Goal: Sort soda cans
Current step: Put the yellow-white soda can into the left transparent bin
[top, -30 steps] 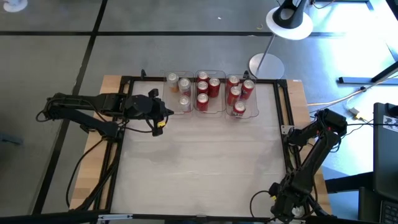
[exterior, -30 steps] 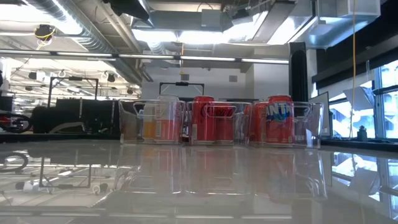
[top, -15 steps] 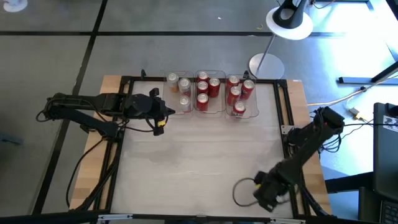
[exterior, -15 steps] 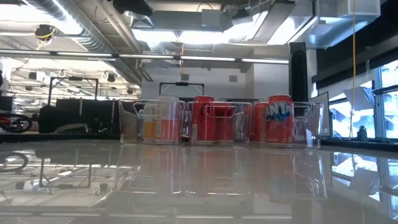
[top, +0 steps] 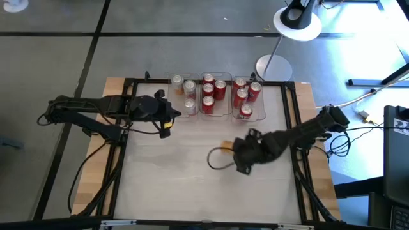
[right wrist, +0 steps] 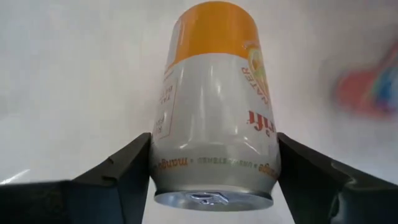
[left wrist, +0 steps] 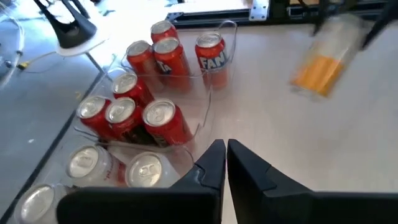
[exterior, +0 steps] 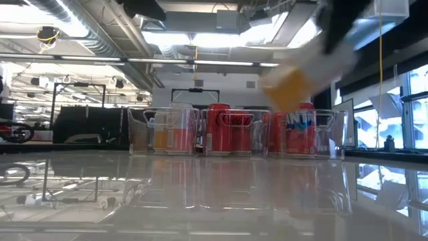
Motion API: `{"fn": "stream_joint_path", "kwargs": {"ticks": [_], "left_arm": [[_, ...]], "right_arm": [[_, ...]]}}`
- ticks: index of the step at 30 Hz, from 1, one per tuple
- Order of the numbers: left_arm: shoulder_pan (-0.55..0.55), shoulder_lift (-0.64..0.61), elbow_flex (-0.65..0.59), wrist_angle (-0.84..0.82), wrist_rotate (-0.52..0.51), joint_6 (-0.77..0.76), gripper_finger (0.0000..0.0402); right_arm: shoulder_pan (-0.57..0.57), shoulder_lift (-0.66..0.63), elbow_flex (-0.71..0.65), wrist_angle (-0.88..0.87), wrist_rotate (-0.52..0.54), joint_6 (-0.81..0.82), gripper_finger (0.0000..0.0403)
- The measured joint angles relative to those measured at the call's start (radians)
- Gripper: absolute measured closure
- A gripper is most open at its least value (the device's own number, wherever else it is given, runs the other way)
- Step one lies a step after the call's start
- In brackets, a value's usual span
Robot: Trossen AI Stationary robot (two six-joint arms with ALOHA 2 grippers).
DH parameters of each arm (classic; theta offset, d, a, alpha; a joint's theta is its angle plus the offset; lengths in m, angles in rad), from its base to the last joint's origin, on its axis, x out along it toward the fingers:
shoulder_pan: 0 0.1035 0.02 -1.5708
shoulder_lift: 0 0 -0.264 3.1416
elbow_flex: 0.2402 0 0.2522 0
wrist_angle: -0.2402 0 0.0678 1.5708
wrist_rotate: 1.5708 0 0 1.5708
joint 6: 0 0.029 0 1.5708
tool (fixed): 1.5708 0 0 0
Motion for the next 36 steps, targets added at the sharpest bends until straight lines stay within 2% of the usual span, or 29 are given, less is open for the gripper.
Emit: {"fn": "stream_joint_path", "kwargs": {"ticks": [4, 10, 16, 20, 27, 36], "left_arm": [[0.016, 0.008, 0.0, -0.003, 0.103, 0.018, 0.0376], [0.021, 0.012, 0.0, 0.103, 0.109, 0.028, 0.0357], [0.016, 0.061, 0.0, 0.127, 0.11, -0.015, 0.0355], [0.0, 0.112, 0.0, 0.11, 0.11, -0.036, 0.0359], [-0.019, 0.151, 0.001, 0.075, 0.103, -0.056, 0.0397], [-0.008, 0.151, 0.002, -0.014, 0.076, -0.123, 0.0399]], "right_arm": [[-0.102, 0.0, 0.0, 0.132, 0.094, -0.217, 0.0128], [-0.215, 0.005, 0.0, 0.369, 0.101, -0.462, 0.0128], [-0.261, 0.005, 0.0, 0.575, 0.101, -0.643, 0.0128], [-0.27, 0.005, 0.0, 0.638, 0.102, -0.694, 0.0128], [-0.269, 0.006, -0.001, 0.666, 0.095, -0.744, 0.0128], [-0.271, 0.006, -0.001, 0.782, 0.074, -0.794, 0.0128]]}}
